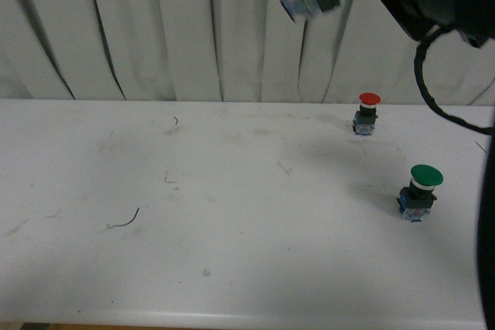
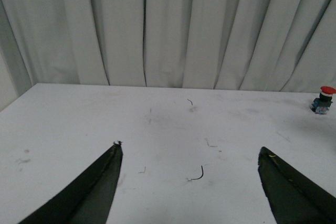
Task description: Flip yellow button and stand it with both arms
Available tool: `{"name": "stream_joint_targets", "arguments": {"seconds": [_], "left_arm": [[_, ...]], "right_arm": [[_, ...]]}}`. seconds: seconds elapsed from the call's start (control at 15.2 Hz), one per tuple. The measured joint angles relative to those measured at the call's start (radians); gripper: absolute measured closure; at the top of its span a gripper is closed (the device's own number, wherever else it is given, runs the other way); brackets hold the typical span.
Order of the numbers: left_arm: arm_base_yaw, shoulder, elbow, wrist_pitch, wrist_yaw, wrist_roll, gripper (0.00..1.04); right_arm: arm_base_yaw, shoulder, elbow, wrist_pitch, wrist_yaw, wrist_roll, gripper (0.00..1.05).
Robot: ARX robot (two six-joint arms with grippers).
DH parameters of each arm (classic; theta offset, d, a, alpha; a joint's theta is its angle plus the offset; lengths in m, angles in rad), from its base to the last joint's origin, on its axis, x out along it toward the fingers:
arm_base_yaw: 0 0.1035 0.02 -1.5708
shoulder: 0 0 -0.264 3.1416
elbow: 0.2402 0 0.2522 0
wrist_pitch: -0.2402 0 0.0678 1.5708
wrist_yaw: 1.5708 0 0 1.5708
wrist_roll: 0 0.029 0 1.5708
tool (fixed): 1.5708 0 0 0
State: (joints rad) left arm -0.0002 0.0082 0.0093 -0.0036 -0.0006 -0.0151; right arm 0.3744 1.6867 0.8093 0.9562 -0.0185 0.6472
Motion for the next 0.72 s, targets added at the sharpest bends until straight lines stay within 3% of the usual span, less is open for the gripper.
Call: {"name": "stream_joint_targets", "arguments": {"seconds": [0.07, 0.2, 0.46, 0.72], "left_arm": [[0.0, 0.0, 0.0, 0.001, 0.0, 0.001, 0.06], [0.0, 0.0, 0.0, 0.0, 0.0, 0.001, 0.07], [0.0, 0.0, 0.0, 0.0, 0.0, 0.001, 0.07], [0.0, 0.0, 0.0, 0.0, 0.0, 0.001, 0.07]], "right_arm": [[-0.046, 0.014, 0.003, -0.089, 0.185, -0.334, 0.72], [-0.073, 0.016, 0.027, -0.09, 0.257, -0.474, 0.72], [-0.108, 0.057, 0.083, -0.15, 0.299, -0.623, 0.72], [-0.193, 0.137, 0.209, -0.335, 0.279, -0.629, 0.72]]}}
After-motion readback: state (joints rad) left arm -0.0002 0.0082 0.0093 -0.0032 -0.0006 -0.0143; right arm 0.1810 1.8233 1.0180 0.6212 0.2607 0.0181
